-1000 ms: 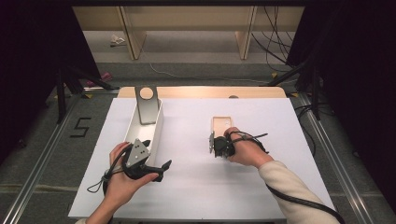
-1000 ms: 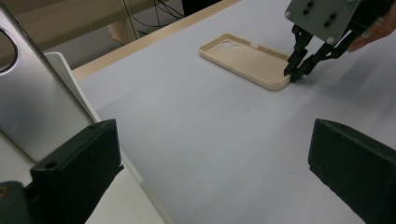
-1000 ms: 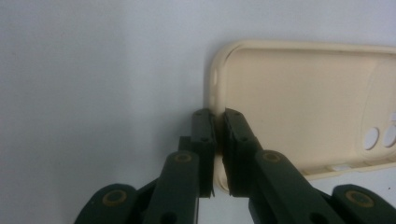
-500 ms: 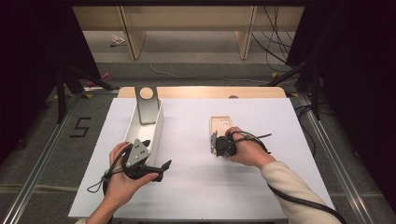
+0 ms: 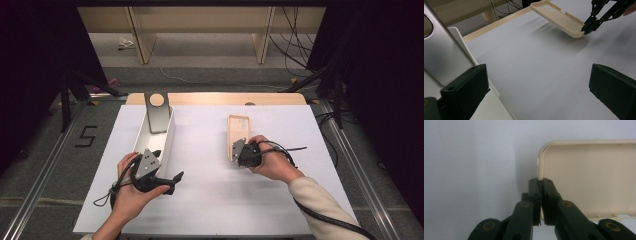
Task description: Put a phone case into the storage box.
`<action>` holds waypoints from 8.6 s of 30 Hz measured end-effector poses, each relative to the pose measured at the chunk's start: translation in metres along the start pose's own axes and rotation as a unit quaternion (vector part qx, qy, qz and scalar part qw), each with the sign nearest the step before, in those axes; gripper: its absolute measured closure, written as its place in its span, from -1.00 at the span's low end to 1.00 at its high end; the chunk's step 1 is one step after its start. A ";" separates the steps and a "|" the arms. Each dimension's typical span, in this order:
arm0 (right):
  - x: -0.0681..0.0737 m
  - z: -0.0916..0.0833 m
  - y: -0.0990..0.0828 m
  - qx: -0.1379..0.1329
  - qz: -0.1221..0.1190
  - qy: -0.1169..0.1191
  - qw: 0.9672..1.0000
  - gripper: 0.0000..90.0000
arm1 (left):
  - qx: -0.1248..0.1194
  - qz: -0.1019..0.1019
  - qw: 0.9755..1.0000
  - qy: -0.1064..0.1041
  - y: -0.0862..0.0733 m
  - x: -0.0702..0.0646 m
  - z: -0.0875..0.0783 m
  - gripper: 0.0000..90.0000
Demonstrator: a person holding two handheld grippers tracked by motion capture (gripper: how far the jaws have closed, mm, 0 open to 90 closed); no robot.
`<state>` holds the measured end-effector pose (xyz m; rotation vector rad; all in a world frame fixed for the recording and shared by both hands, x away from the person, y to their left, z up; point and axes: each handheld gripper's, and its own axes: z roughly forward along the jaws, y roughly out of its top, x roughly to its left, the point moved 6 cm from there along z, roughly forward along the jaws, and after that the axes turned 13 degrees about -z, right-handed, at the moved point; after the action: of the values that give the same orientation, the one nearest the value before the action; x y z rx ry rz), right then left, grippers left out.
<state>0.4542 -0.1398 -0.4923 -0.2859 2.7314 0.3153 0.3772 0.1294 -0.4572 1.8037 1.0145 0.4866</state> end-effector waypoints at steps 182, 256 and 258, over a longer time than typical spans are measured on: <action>0.061 -0.036 0.034 -0.168 0.033 -0.036 0.984 0.68 | 0.046 -0.127 0.988 -0.077 0.121 -0.068 0.103 0.82; 0.051 -0.070 -0.055 -0.290 0.341 -0.068 0.892 -0.64 | -0.092 -0.053 0.993 -0.043 0.151 0.051 -0.011 0.81; 0.052 -0.070 -0.055 -0.289 0.341 -0.068 0.892 -0.64 | -0.093 -0.053 0.993 -0.041 0.151 0.053 -0.012 0.81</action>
<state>0.3963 -0.2185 -0.4585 0.5520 2.4359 1.2845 0.4637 0.1521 -0.3235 1.5838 0.9698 0.4235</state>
